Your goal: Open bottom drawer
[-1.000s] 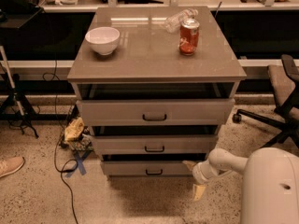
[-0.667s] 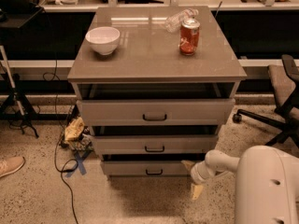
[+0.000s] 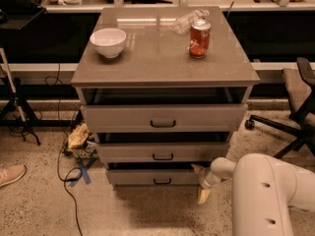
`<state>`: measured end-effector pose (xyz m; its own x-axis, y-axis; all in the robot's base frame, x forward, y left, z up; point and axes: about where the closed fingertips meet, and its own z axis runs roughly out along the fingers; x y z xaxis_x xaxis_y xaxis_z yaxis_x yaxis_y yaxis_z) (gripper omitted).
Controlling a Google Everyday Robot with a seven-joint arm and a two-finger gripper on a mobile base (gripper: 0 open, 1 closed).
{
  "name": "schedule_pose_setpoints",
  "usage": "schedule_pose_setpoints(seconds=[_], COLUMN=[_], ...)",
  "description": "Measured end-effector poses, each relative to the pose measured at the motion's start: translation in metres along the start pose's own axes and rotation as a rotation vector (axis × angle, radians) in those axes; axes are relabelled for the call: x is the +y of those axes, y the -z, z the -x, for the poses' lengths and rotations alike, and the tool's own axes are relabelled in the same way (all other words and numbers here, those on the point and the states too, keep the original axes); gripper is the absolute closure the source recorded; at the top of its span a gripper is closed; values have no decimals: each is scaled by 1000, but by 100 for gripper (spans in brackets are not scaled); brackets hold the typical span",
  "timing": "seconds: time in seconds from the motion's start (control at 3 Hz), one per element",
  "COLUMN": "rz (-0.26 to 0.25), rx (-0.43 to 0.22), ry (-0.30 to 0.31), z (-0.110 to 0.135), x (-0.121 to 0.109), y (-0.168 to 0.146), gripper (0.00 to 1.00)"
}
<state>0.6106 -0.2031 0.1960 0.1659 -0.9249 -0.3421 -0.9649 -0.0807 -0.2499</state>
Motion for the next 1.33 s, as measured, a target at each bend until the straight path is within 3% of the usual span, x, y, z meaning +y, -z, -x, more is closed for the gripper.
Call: schedule_pose_setpoints(seconds=[0.33, 0.67, 1.33], rz=[-34, -37, -14], rx=[36, 44, 33], ry=[-50, -71, -64], z=[-17, -24, -19], x=[-18, -24, -15], y=[-25, -38, -43], gripper=[0, 0, 42])
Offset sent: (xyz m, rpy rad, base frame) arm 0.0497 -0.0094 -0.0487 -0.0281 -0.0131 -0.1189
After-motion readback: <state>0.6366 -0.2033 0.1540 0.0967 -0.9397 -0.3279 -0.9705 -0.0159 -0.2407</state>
